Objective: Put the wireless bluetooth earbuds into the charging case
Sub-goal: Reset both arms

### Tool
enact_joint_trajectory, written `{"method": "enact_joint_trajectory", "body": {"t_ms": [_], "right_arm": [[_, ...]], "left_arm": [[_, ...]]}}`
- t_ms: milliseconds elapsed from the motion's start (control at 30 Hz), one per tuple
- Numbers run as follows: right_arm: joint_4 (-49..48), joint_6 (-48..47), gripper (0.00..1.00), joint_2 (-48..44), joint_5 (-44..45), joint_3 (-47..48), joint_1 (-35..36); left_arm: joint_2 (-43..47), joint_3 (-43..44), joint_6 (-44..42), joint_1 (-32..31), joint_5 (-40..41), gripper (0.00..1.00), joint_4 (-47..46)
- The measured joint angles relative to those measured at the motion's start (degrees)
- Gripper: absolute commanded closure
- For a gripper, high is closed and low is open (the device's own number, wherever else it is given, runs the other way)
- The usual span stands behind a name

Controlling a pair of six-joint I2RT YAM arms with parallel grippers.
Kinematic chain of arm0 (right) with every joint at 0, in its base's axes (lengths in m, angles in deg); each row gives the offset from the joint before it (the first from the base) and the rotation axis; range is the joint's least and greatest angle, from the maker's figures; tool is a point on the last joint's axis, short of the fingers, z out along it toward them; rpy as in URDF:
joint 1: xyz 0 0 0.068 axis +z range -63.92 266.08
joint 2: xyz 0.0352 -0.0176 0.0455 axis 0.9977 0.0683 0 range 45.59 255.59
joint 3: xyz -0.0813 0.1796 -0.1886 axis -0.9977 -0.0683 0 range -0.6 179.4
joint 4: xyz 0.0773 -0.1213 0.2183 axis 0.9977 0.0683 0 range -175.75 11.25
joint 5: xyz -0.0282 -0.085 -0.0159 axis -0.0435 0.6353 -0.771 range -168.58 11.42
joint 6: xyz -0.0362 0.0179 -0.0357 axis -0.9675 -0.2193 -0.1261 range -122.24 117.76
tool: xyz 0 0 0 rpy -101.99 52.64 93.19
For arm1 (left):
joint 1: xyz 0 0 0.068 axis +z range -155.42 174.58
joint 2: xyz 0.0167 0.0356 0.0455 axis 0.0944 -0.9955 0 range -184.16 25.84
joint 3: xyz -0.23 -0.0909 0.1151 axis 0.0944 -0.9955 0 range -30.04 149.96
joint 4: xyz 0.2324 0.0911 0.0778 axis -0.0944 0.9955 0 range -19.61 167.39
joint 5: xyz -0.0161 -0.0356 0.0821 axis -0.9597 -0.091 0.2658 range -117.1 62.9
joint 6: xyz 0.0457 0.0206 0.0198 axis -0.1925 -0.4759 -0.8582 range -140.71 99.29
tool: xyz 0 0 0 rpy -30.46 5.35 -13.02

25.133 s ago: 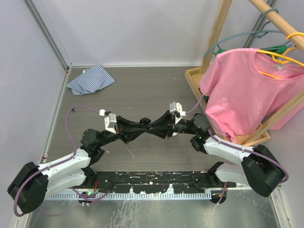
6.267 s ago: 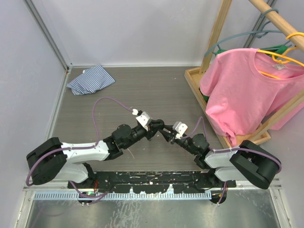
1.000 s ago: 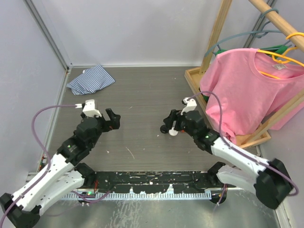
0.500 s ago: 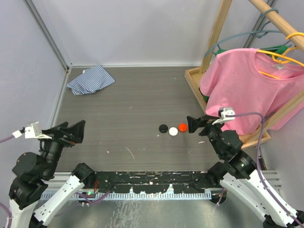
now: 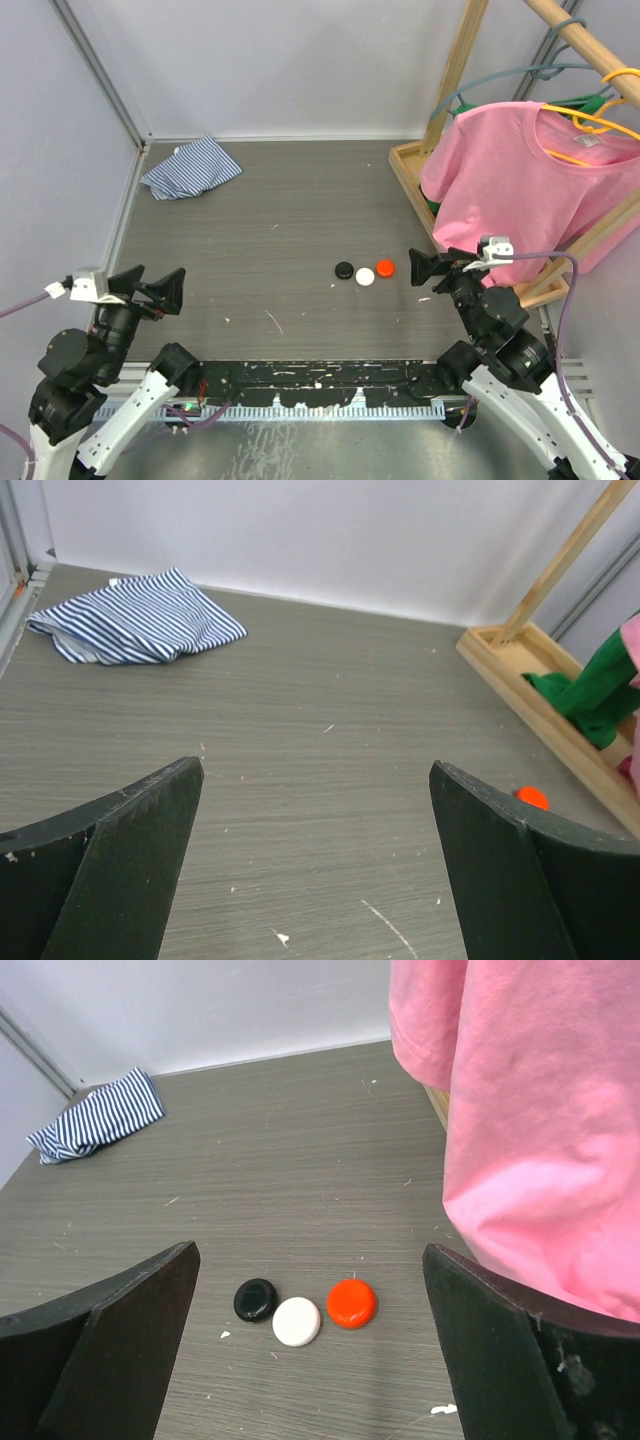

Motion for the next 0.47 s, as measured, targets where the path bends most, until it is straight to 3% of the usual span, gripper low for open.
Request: {"method": "enact_joint_trajectory", "body": {"t_ms": [467], "right_arm": [[0.8, -0.1, 0.0, -2.8, 0.8, 0.0, 0.0]], "left_arm": [[0.4, -4.0, -3.3, 0.0, -0.5, 0.02, -1.0]]}}
